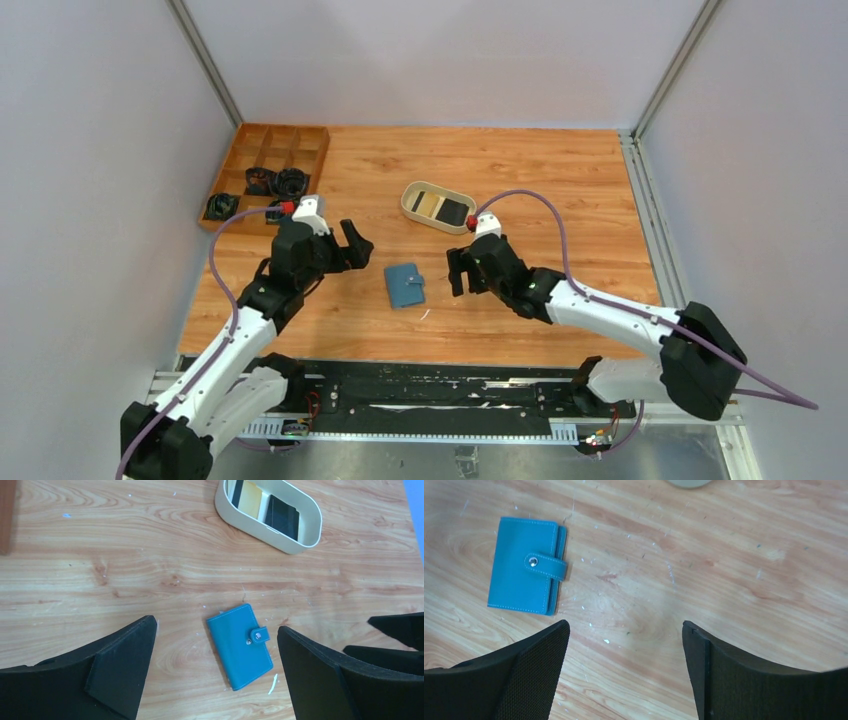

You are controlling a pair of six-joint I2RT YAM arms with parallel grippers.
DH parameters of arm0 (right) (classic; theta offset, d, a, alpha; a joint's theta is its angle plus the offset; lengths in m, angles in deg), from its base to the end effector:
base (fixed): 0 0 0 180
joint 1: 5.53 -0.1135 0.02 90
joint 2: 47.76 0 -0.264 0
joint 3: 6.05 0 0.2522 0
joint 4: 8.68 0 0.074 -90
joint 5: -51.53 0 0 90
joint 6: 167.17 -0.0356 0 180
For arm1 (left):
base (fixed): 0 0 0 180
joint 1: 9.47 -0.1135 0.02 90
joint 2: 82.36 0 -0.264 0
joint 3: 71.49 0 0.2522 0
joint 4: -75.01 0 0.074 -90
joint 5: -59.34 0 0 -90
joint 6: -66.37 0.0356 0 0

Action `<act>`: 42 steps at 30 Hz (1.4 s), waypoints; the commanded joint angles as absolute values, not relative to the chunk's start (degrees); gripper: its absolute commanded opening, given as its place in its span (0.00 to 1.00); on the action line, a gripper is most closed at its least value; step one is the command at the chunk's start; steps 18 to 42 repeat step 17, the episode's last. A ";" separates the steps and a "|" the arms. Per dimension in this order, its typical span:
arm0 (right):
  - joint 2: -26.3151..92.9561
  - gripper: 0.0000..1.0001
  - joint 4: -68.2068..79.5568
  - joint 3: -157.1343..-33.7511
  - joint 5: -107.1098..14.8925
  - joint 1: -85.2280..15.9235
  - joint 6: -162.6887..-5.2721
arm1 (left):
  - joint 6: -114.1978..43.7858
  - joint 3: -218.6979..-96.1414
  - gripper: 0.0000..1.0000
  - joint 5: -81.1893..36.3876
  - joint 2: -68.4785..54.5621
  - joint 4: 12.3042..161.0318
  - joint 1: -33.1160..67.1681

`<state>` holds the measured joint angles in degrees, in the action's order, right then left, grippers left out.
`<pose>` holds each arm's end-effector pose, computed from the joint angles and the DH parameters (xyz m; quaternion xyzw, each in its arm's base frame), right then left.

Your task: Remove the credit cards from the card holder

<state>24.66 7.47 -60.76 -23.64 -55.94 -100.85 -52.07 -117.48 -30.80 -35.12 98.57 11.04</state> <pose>0.1794 0.2027 0.2280 -0.1432 0.8653 0.1902 0.4410 0.1802 -0.0673 0.2558 -0.0589 0.8404 -0.2222 0.4907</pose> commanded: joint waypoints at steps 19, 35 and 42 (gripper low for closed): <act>22.29 0.88 12.92 -62.38 -17.47 -54.79 -92.63 | -46.73 -117.63 1.00 -36.33 -38.06 97.48 10.74; 22.29 0.88 12.92 -62.38 -17.47 -54.79 -92.63 | -46.73 -117.63 1.00 -36.33 -38.06 97.48 10.74; 22.29 0.88 12.92 -62.38 -17.47 -54.79 -92.63 | -46.73 -117.63 1.00 -36.33 -38.06 97.48 10.74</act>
